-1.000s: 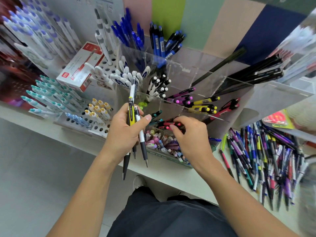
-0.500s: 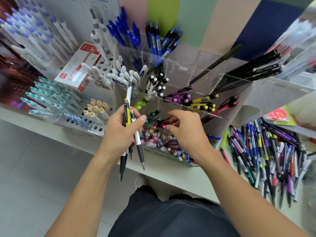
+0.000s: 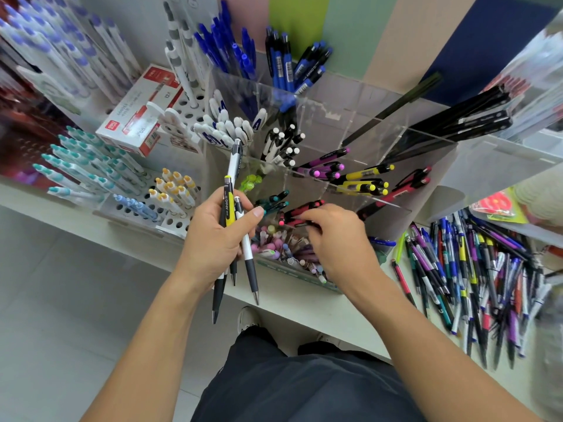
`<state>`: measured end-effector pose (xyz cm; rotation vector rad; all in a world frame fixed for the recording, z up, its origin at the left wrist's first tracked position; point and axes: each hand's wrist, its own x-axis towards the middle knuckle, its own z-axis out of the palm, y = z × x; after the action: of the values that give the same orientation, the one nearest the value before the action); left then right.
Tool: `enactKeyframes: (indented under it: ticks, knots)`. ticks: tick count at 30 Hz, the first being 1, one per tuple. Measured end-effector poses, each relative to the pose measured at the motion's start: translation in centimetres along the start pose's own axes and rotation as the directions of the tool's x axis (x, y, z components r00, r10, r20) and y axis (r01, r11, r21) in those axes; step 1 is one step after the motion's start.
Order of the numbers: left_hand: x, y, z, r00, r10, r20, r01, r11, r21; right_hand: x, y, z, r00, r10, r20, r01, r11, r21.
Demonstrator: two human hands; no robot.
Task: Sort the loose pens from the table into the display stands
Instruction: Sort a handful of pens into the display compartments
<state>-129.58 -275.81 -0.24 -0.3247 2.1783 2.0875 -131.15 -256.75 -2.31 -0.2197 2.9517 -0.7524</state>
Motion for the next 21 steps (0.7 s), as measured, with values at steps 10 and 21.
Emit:
enactKeyframes:
  ticks: [10,21]
  knots:
    - [0.0,-0.8,2.2,0.999,0.032,0.008,-0.033,0.928,0.37,0.1,-0.5,-1.4,0.961,0.272,0.057,-0.272,0.962,0.0]
    - [1.8,-2.3,2.3,0.971,0.176,-0.161,-0.078,0.873,0.482,1.7,-1.9,2.1,0.982,0.174,0.068,-0.187,0.943,0.275]
